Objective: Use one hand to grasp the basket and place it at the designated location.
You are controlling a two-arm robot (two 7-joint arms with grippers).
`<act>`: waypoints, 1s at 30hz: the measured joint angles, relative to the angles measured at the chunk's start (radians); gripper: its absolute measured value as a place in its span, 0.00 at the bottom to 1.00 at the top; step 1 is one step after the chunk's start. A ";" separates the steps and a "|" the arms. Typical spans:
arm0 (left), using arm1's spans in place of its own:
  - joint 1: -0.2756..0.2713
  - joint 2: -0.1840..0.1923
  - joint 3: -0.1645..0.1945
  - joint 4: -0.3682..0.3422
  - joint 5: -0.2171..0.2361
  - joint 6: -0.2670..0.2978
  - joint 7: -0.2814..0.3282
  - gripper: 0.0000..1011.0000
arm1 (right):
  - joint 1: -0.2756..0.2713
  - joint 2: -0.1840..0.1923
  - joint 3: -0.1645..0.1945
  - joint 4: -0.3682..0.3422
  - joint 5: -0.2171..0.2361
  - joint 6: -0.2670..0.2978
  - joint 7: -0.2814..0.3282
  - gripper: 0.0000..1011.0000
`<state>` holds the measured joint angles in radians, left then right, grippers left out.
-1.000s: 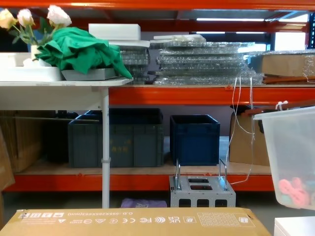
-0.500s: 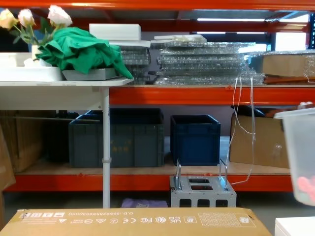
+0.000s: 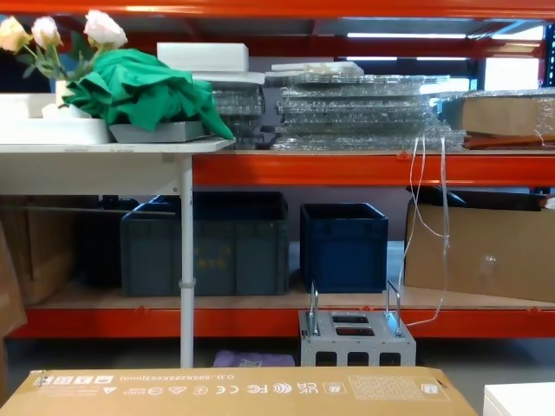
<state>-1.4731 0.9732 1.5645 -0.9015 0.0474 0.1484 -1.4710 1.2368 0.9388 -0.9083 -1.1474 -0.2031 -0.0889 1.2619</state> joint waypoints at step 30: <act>0.000 0.000 0.000 0.000 0.000 0.000 0.000 0.00 | -0.032 0.026 0.032 -0.043 -0.024 0.077 0.060 0.24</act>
<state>-1.4732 0.9732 1.5645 -0.9016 0.0473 0.1484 -1.4710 1.2045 0.9648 -0.8760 -1.1905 -0.2266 -0.0114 1.3215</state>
